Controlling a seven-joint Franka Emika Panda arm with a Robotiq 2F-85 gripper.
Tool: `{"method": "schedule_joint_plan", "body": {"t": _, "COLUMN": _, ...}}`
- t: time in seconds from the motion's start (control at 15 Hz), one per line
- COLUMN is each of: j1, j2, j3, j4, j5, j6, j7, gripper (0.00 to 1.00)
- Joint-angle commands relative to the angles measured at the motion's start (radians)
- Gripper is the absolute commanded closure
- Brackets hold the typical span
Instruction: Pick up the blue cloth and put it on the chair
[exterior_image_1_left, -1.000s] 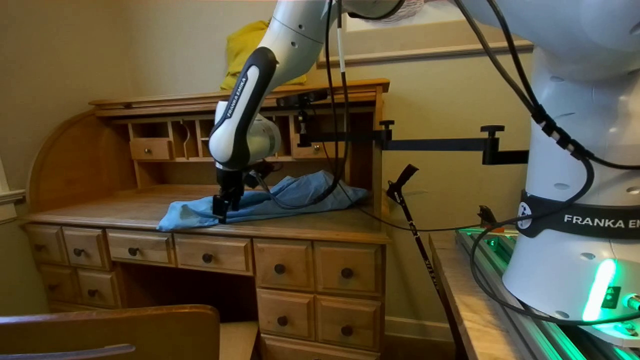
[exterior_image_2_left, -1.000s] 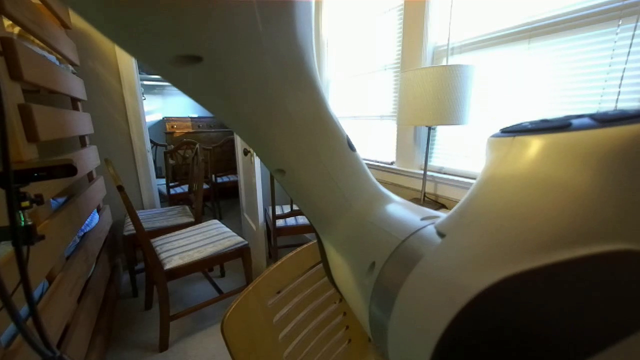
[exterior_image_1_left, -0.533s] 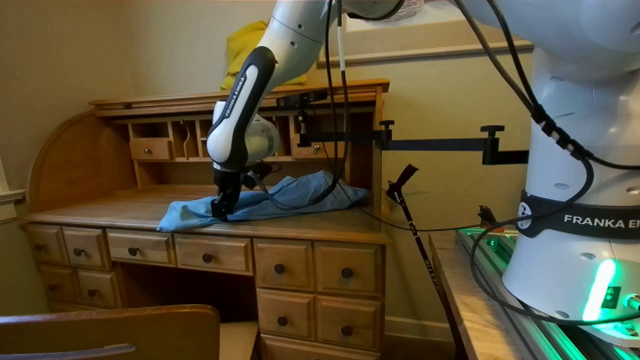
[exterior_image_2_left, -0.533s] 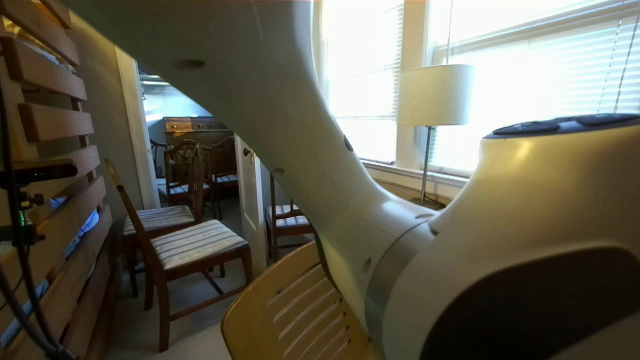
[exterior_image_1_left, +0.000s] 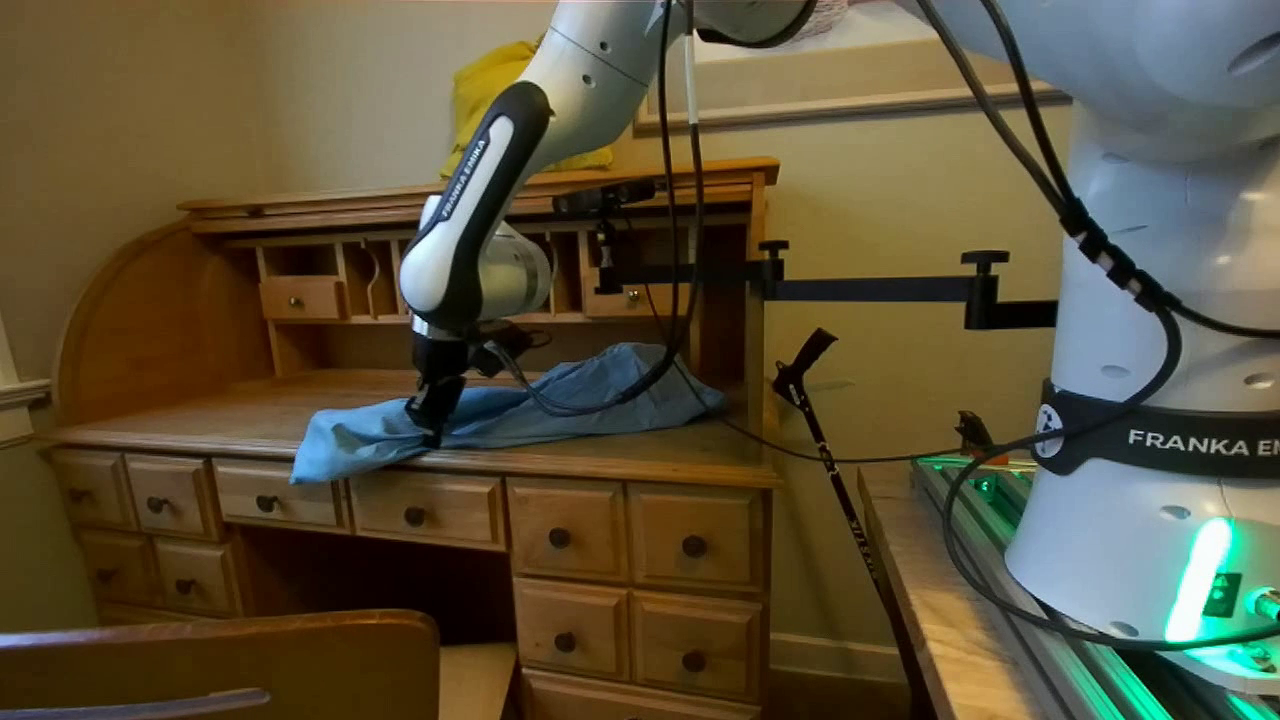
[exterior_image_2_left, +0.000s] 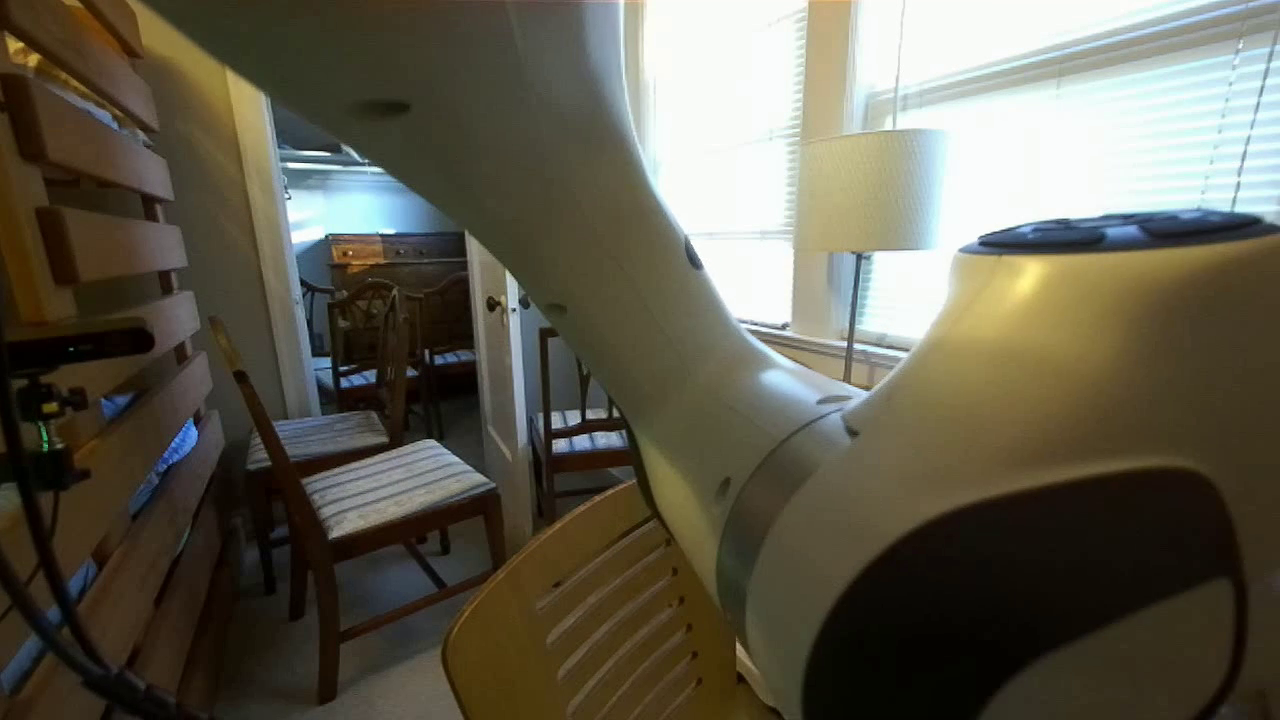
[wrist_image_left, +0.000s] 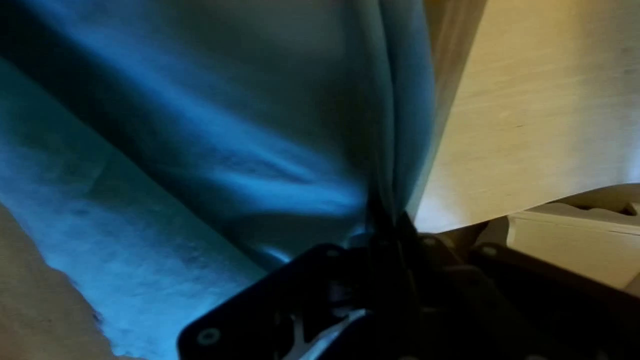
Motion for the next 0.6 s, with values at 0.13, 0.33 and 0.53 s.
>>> {"method": "schedule_joint_plan", "body": {"t": 0.13, "j1": -0.047, "j2": -0.035, "j3": 0.123, "j4": -0.064, "j5": 0.052, "j6": -0.050, "j7": -0.074, "gripper": 0.99}}
{"method": "schedule_joint_plan", "body": {"t": 0.33, "j1": -0.043, "j2": -0.053, "j3": 0.157, "j4": -0.094, "j5": 0.077, "j6": -0.077, "j7": -0.068, "gripper": 0.99}}
{"method": "schedule_joint_plan", "body": {"t": 0.53, "j1": -0.044, "j2": -0.071, "j3": 0.193, "j4": -0.112, "j5": 0.121, "j6": -0.110, "j7": -0.067, "gripper": 0.99}}
